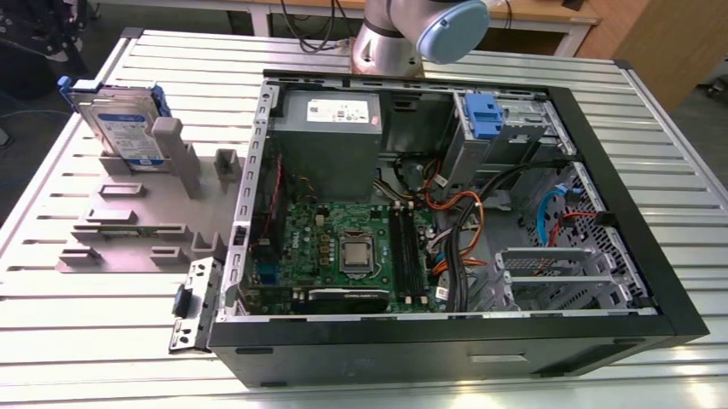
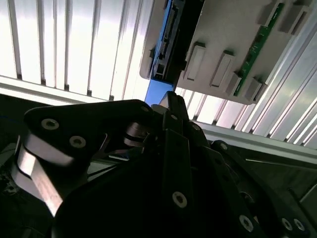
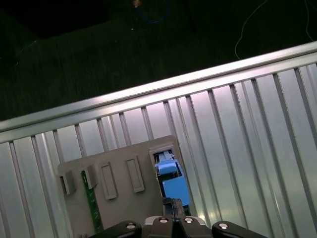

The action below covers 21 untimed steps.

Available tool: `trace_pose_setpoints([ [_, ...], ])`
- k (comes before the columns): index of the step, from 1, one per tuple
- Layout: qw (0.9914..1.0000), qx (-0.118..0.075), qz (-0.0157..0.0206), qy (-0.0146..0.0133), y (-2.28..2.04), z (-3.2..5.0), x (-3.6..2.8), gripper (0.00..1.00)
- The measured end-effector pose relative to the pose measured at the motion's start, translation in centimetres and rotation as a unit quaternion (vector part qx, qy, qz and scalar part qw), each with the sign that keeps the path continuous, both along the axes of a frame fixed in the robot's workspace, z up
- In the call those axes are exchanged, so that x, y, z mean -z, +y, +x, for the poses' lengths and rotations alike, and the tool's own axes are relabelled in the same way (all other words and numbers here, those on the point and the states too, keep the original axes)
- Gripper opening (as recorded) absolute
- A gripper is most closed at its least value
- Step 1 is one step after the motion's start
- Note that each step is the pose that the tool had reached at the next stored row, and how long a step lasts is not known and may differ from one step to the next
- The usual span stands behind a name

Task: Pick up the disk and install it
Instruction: 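Pick up the disk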

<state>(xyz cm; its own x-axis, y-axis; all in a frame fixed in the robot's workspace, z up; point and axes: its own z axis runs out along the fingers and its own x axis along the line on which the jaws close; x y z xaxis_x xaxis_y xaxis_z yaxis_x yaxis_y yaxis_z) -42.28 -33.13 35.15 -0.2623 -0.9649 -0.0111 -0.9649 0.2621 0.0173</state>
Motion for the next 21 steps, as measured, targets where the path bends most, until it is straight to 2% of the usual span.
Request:
trace_pose_setpoints([
  [3, 1.00000, 0.000, 0.0000, -0.0004, 0.00, 0.00, 0.01, 0.11],
  [4, 1.00000, -0.001, 0.0000, -0.0006, 0.00, 0.00, 0.01, 0.17],
  [5, 1.00000, -0.003, 0.0000, -0.0007, 0.00, 0.00, 0.01, 0.17],
  [7, 0.99987, -0.016, 0.0000, -0.0007, 0.00, 0.00, 0.05, 0.29],
  [8, 0.99976, -0.022, 0.0000, -0.0007, 0.00, 0.00, 0.10, 0.29],
  [9, 0.99968, -0.025, 0.0001, -0.0007, 0.00, -0.06, 0.17, 0.35],
  [12, 0.99963, -0.027, 0.0001, -0.0007, 0.03, -0.34, 0.55, 0.41],
  [13, 0.99962, -0.027, 0.0001, -0.0006, 0.05, -0.42, 0.70, 0.47],
  [16, 0.99946, -0.033, 0.0002, -0.0006, 0.10, -0.50, 1.07, 0.47],
  [21, 0.99777, -0.067, 0.0002, -0.0006, 0.13, -0.52, 1.24, 0.47],
])
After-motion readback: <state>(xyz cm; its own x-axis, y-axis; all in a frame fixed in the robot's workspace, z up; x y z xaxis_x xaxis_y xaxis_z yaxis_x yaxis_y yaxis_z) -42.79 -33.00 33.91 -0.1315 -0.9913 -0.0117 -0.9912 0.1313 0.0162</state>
